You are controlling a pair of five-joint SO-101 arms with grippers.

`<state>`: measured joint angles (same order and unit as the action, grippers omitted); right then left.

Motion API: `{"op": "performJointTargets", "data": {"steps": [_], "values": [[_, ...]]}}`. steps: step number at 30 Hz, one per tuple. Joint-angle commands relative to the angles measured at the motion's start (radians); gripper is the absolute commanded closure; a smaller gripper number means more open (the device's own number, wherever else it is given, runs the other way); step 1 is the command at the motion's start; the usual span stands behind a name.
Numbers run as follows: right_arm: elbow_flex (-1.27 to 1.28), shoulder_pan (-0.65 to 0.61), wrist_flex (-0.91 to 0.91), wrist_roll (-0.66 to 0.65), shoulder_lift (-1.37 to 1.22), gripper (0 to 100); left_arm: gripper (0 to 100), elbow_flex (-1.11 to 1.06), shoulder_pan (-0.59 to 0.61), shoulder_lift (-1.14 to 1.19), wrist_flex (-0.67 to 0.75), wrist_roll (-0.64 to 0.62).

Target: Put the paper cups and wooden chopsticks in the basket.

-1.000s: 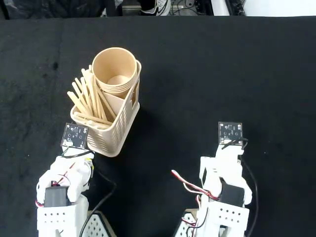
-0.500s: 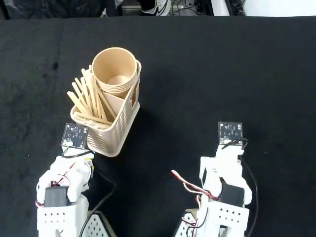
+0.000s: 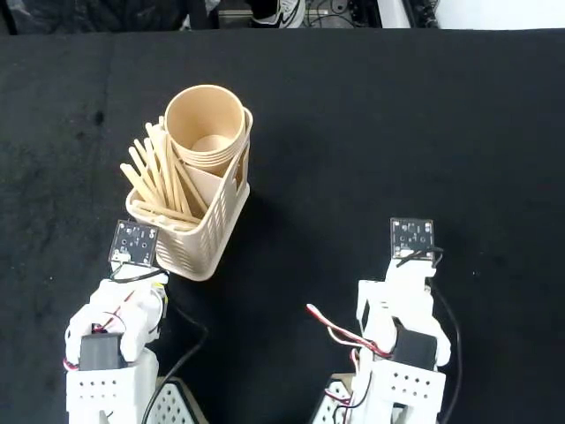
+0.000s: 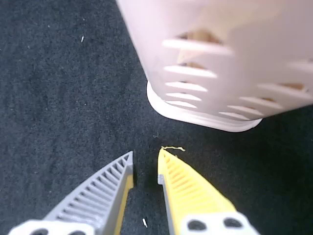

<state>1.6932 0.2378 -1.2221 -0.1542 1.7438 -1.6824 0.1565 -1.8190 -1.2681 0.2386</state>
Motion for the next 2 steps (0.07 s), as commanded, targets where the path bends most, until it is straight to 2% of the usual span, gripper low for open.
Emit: {"op": "performJointTargets", "data": {"steps": [1,2], "values": [[-0.001,0.012,-0.005,0.006,0.004,98.5,90,-0.016,-0.01,0.0,-0.006,-0.003],[-0.001,0.012,-0.005,0.006,0.004,98.5,90,-0.016,-0.01,0.0,-0.006,-0.003]]}}
